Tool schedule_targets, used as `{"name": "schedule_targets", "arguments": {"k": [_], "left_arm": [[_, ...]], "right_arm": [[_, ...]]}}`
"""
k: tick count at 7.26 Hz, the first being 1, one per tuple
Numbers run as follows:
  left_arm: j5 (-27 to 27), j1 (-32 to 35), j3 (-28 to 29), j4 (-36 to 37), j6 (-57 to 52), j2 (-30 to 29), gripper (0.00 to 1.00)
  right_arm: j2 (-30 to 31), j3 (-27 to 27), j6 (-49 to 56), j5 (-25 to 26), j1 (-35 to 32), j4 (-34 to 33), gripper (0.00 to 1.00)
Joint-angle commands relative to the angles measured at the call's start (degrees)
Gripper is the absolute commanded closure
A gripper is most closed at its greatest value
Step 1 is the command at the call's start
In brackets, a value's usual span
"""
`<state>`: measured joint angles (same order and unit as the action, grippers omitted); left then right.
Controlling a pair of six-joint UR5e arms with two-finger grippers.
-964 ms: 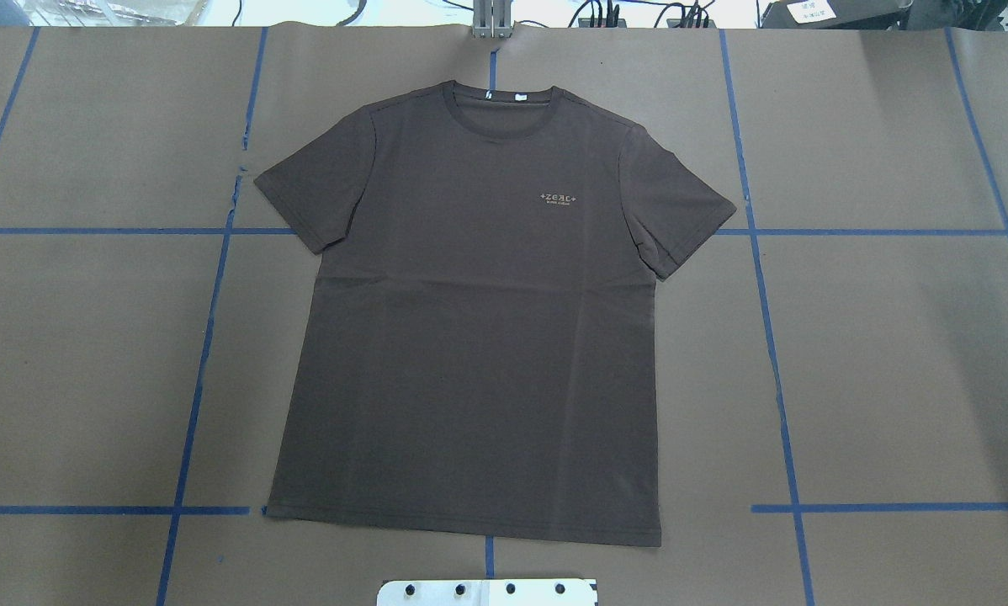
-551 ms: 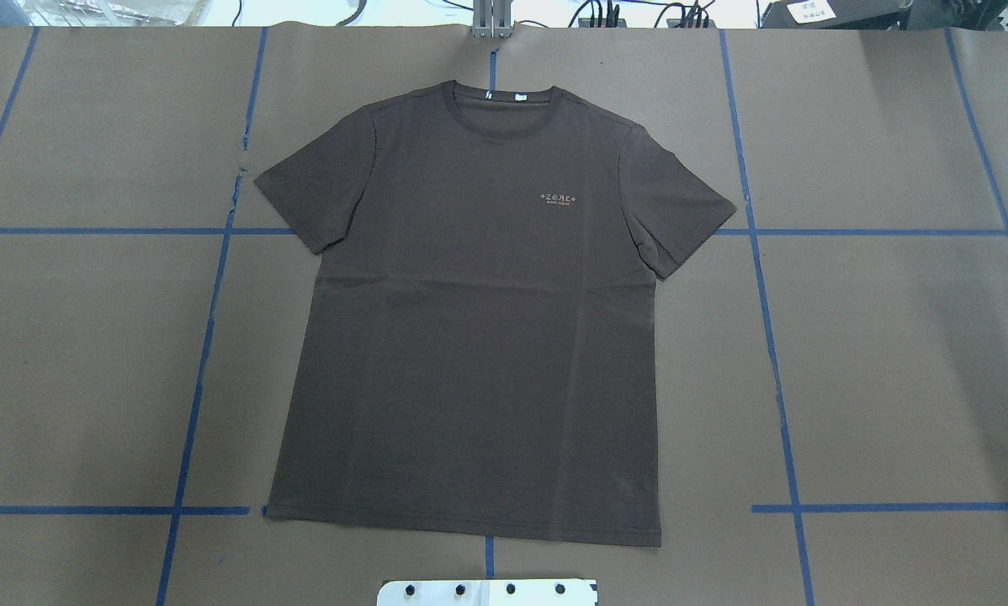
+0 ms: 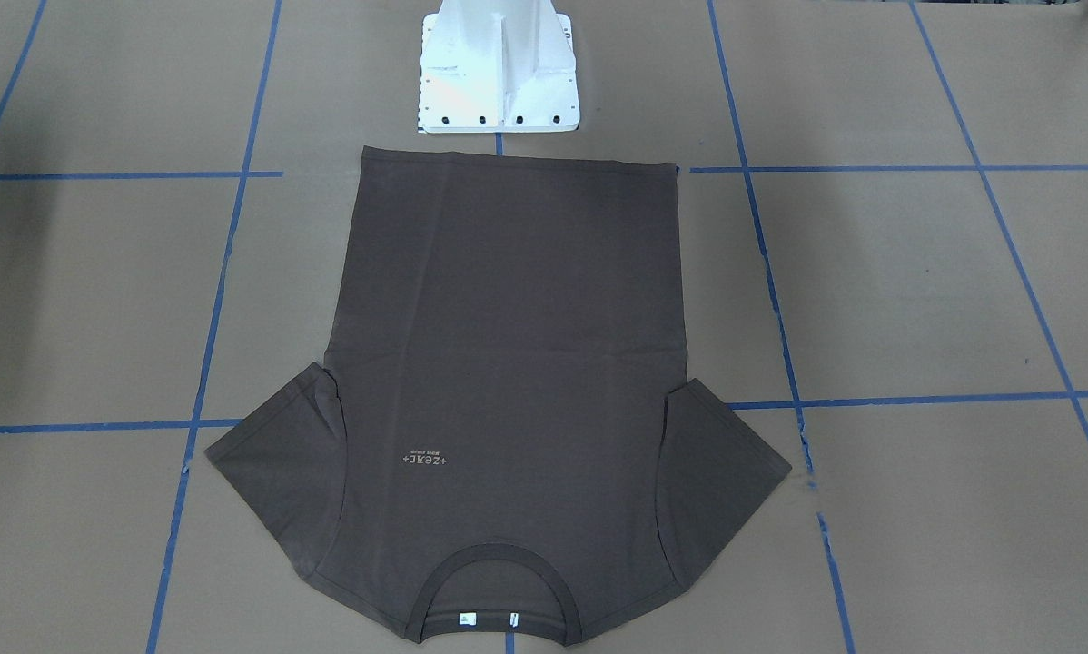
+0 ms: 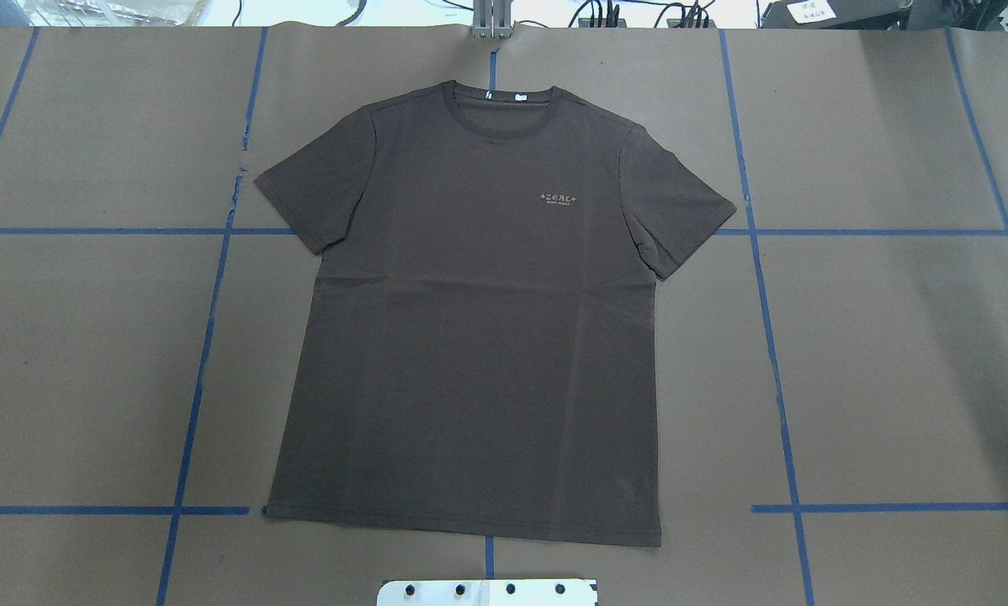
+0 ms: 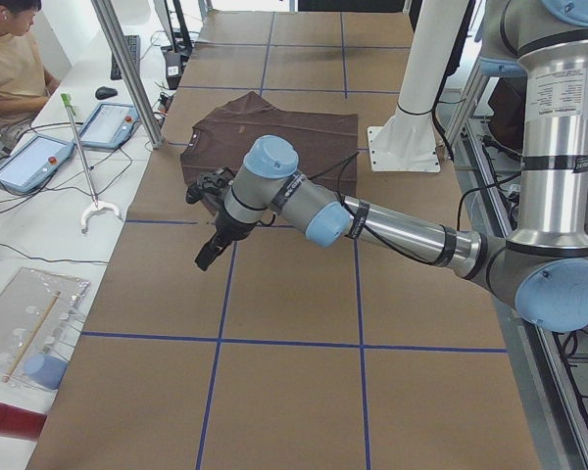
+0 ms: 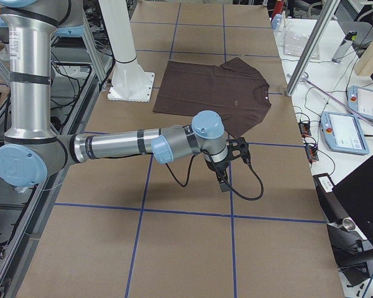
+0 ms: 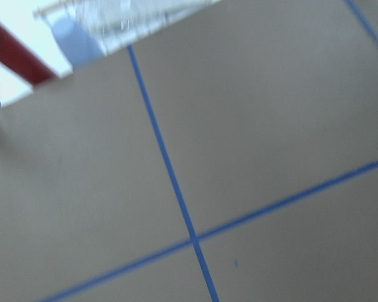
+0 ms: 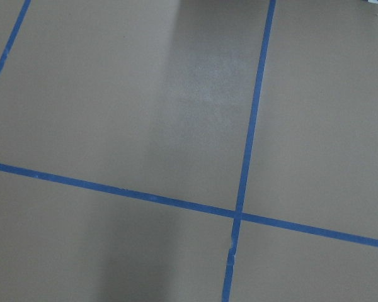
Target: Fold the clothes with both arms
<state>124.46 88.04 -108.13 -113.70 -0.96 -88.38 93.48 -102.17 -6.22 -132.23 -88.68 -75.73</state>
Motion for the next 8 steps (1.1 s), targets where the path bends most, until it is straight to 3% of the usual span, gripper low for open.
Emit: {"name": "schedule_targets", "arguments": {"k": [1,2,4,6,8], "left_arm": [[-0.1,-0.2,1.1,-4.8,2.1,-1.4,0.0],[-0.1,-0.2,1.0,-4.8,2.2,-1.4,0.0],[-0.1,-0.2,0.8,-4.9,2.0,-1.4,0.0],[-0.1,-0.6,0.6,-4.9,2.0,-1.4,0.0],[-0.1,-0.9,0.6,-4.9,2.1,-1.4,0.0]], "right_arm": [[-2.1,0.6,-0.5,-1.5,0.1,2.8,0.0],[-2.9,2.1,-5.2,0.0,5.8,9.2,0.0],[-11.9,5.7,-30.5,6.3,17.6,17.7,0.0],[-19.9,10.8,-47.2,21.3,30.3,23.3,0.01],[-28.0,20.4,-59.5,29.7,38.3,28.2,0.25]]}}
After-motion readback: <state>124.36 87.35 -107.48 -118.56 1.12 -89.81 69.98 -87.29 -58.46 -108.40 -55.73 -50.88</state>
